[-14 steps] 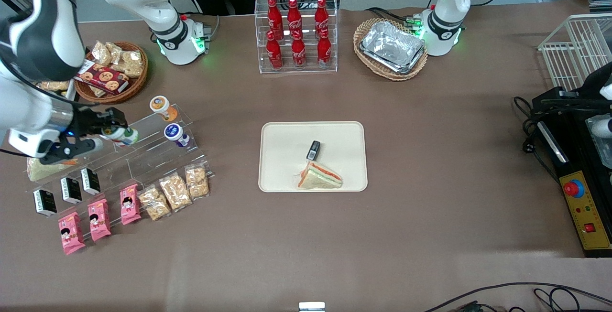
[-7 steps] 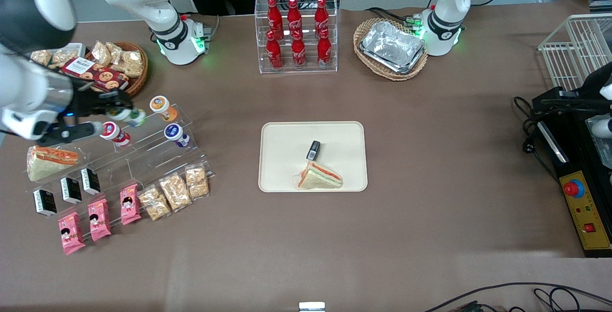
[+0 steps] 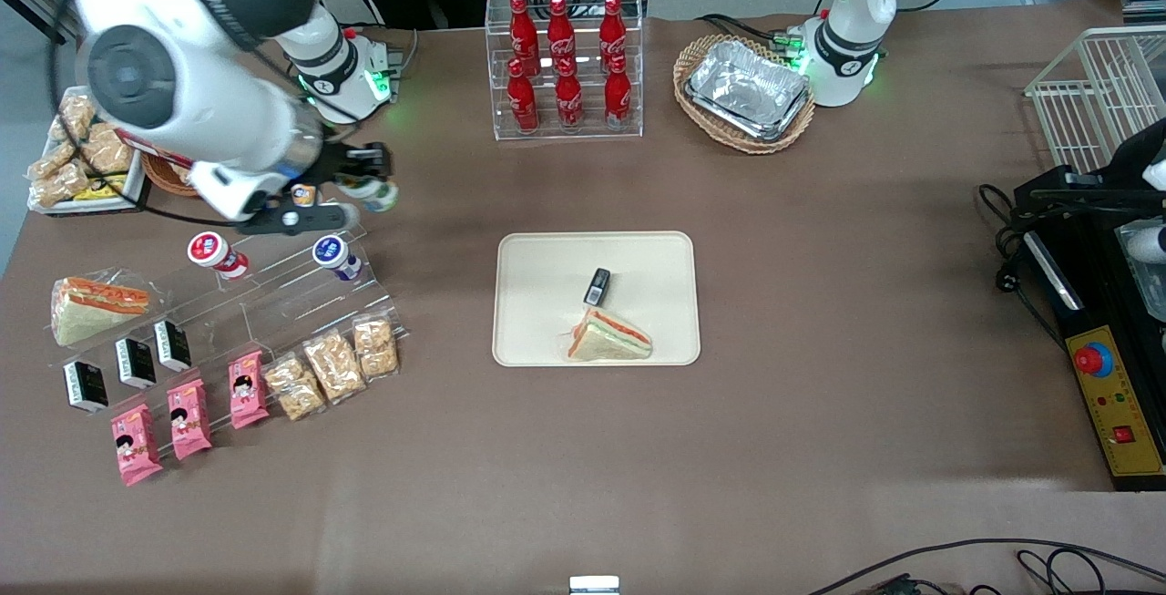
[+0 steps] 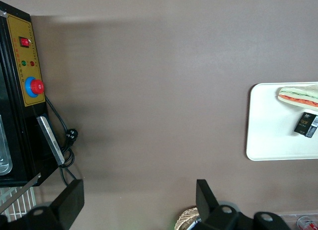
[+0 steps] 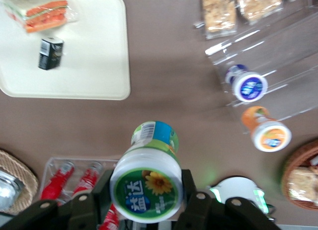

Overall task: Place green gum on tray
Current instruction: 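Carry the bottle with the right gripper over to the cream tray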

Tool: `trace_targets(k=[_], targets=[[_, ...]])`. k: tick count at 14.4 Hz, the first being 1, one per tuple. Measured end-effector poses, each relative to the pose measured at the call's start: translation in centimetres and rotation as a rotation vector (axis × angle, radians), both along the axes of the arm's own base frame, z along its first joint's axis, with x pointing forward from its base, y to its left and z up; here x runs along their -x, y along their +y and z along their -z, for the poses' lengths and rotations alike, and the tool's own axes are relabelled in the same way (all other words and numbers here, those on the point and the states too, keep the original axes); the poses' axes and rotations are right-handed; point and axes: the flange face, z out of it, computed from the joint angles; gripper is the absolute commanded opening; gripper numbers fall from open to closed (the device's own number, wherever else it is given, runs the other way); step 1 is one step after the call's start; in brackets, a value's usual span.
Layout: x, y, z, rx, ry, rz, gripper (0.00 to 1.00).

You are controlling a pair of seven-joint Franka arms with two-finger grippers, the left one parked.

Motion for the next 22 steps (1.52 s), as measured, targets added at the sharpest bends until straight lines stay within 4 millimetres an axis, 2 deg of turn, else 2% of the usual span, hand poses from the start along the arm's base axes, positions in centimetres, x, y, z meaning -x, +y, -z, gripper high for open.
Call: trace_targets(k=[3,6,9,14,19,22], targets=[[1.2,4.7,3.5,0.009,-0.027,0.032,0.37],[3.0,8.9,8.8,0.011,-0.065,0.068,0.37],[4.4,11.7,14.0,0.007,-0.091,0.096,0.37],[4.9,14.1,20.4,-0.016,-0.124,0.133,0.37],[6.1,16.1,25.8,-0.025,-0.143,0.170,0.38],[5.6,15.9,29.2,-0.007,-0.152,0.165,0.38]])
